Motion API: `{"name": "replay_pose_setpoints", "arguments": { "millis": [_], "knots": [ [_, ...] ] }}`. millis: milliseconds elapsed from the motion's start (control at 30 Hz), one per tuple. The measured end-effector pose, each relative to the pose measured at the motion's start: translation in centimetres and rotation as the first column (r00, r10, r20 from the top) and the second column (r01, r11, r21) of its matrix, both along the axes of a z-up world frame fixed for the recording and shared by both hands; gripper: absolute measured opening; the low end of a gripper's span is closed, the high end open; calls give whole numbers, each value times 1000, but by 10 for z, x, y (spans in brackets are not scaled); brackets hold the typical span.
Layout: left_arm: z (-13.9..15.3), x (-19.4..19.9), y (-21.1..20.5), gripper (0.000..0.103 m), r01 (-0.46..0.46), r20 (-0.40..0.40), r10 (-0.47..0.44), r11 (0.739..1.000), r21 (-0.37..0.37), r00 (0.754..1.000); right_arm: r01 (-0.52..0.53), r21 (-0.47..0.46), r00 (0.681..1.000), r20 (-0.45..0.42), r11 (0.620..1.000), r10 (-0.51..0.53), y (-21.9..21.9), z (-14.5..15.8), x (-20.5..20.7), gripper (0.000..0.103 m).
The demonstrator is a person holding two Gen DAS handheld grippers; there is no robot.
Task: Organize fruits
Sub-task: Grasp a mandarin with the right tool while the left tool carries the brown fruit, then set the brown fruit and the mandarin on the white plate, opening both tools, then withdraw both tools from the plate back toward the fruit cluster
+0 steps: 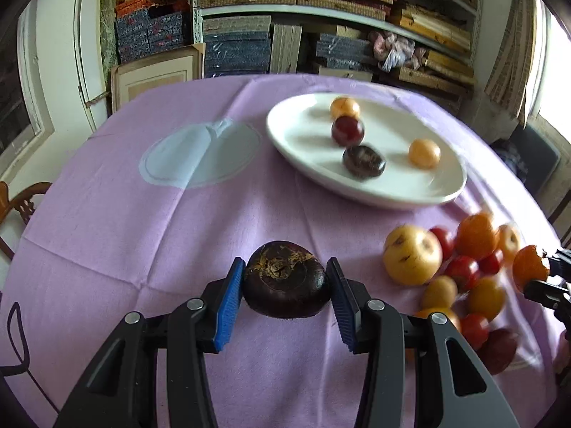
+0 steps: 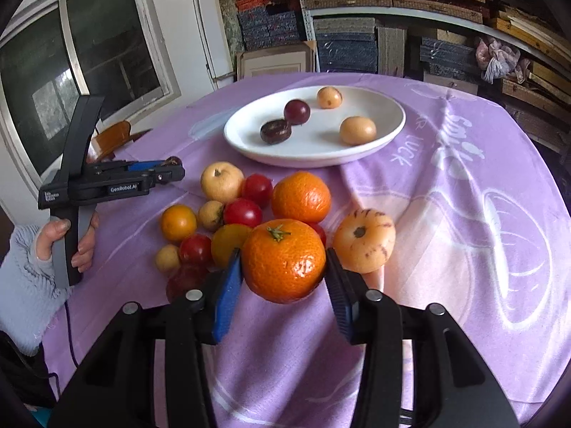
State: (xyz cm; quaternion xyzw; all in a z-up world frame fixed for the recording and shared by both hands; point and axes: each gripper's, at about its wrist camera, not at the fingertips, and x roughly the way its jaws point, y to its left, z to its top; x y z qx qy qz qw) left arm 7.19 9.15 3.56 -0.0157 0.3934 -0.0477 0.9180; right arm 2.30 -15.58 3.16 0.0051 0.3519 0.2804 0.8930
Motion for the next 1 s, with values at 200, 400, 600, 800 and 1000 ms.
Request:
{"name": "replay_pose_setpoints", "arguments": {
  "millis": [200,400,600,800,1000],
  "knots": [
    [54,39,-15,47,17,66,-17,1000,0,998,61,1,994,94,998,-60,5,63,55,45],
    [33,100,-36,47,19,-16,-19,1000,4,1000,29,-77,1000,9,997,-28,54,32,119,45],
    [15,119,-31,47,15,-48,-17,999,-28,999,24,-92,999,26,995,-22,62,18,127,58],
    [41,91,-18,47,15,17,-14,998,-68,1000,57,-8,987,151,998,-55,32,62,81,80],
    [55,10,-21,71,34,93,-32,999,-18,995,87,85,965,241,993,-105,-15,71,3,99]
  ]
}}
